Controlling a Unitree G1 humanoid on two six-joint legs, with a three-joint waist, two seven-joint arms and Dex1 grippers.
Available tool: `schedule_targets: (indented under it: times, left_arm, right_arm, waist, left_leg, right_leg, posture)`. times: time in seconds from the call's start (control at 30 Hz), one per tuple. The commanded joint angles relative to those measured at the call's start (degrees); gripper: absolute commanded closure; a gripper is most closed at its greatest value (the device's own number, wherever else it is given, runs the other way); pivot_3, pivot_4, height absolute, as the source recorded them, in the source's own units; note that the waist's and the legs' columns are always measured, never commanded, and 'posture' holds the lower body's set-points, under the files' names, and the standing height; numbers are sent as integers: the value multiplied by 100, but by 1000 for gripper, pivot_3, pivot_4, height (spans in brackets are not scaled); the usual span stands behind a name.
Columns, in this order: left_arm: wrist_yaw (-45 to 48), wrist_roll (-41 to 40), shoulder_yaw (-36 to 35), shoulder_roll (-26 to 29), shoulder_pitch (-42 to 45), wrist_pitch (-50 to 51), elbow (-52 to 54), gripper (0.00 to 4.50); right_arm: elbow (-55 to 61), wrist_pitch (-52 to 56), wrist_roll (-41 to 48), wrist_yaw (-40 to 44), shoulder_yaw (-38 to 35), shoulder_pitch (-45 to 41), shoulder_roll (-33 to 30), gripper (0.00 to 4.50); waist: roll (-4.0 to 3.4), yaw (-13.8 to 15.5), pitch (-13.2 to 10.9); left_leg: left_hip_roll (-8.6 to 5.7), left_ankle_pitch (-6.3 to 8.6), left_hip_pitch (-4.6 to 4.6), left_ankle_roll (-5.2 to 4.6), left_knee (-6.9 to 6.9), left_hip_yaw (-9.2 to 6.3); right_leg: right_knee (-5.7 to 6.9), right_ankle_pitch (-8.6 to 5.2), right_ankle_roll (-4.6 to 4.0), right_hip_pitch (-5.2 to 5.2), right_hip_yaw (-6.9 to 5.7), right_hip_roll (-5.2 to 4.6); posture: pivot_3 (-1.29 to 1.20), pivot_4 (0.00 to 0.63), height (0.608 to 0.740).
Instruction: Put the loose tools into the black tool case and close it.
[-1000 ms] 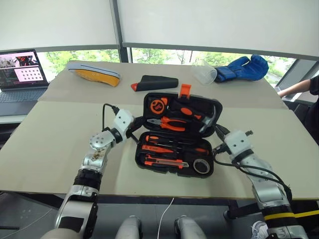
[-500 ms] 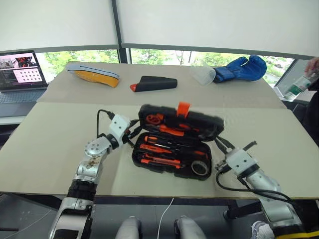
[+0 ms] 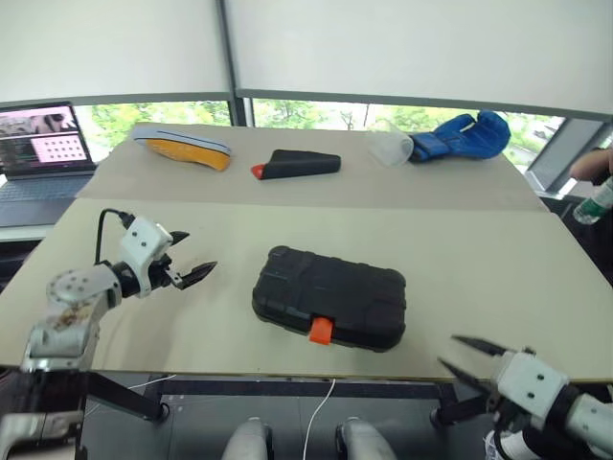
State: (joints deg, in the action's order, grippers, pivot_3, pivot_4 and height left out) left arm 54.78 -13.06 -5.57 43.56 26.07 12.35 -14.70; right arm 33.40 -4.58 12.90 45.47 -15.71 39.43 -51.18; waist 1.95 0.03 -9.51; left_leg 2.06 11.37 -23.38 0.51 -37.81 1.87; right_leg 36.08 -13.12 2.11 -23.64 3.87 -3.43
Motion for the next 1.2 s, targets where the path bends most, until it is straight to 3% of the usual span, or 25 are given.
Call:
schedule_targets:
  times: [0.03,0.1,0.2,0.23,0.27,0.33,0.43,0.63,0.83,1.0,1.1,1.2]
  left_arm:
    - [409,558,576,-225,1294,-965,-1532,514]
    - [530,877,905,-505,1989,-1506,-2415,951]
    - [586,1292,1284,-1067,2850,-2335,-3576,2196]
    - [637,1371,1370,-1252,3066,-2561,-3878,2196]
    - [706,1465,1465,-1440,3255,-2795,-4156,2776]
    - [886,1609,1599,-1672,3466,-3198,-4555,3451]
    - [955,1875,1810,-1930,3635,-3704,-4947,4443]
    - [1074,2318,2107,-2219,3747,-4383,-5294,4443]
    - [2811,1882,2130,-2137,3291,-4497,-4670,4443]
    - [3223,1379,1932,-2023,2807,-3864,-3569,4443]
    - [2937,1331,1715,-1885,2975,-3521,-3460,4443]
    - [3072,933,1470,-1922,3337,-2397,-3210,4443]
  right_arm:
    - [403,392,74,414,395,-57,-177,2910]
    - [485,706,3,359,679,-371,-147,3564]
    - [440,1088,-250,284,1162,-1012,-64,4500]
    - [399,1202,-321,278,1312,-1222,-41,4500]
    - [332,1306,-402,251,1469,-1475,-3,4500]
    - [228,1489,-483,210,1667,-1864,80,4500]
    - [55,1700,-586,204,1921,-2384,185,4500]
    - [-544,2025,-878,-2,2211,-3370,480,4500]
    - [-1747,1852,-1022,-647,1627,-4321,848,4500]
    - [-2497,1811,-959,-774,1278,-4788,842,4500]
    - [-2295,1947,-722,-525,1014,-4637,735,4500]
    - [-1961,2134,-456,-305,619,-4275,590,4500]
  waist:
    - [21,40,3]
    - [49,56,11]
    - [65,57,19]
    - [72,58,22]
    - [73,56,23]
    - [74,39,25]
    - [74,-9,24]
    - [77,-17,23]
    - [77,-23,23]
    - [67,-24,23]
    - [67,-22,23]
    - [66,-1,22]
  left_leg:
    - [-1,1,-3,2,0,0]
    - [-3,0,-14,1,-3,0]
    - [-8,-26,-44,-42,-14,5]
    - [-10,-28,-48,-46,-14,5]
    - [-10,-27,-54,-46,-14,4]
    - [-14,-24,-105,-49,-14,4]
    - [-13,-9,-131,-59,-14,-1]
    - [-18,-4,-131,-66,-16,-5]
    - [-16,-5,-133,-66,-63,0]
    - [-15,-5,-145,-67,-95,3]
    - [-9,-5,-167,-68,-93,-12]
    - [-13,-1,-174,-75,-92,-17]
  right_leg:
    - [-5,0,0,1,0,0]
    - [-6,1,1,2,-1,0]
    - [-9,6,10,12,1,-1]
    - [-11,1,18,12,2,-1]
    - [-14,-1,21,10,2,2]
    - [-10,24,56,-43,7,3]
    - [-4,38,31,-66,12,13]
    - [-5,37,38,-60,10,9]
    - [-1,47,64,-48,13,5]
    - [9,65,57,-51,16,1]
    - [11,62,52,-68,9,14]
    - [14,59,56,-69,7,14]
  posture:
    - [0,150,734]
    - [0,150,734]
    - [0,150,734]
    - [0,150,734]
    - [0,150,734]
    - [0,150,734]
    - [0,150,734]
    - [0,150,734]
    - [0,150,734]
    - [0,150,734]
    - [0,150,734]
    - [0,150,734]
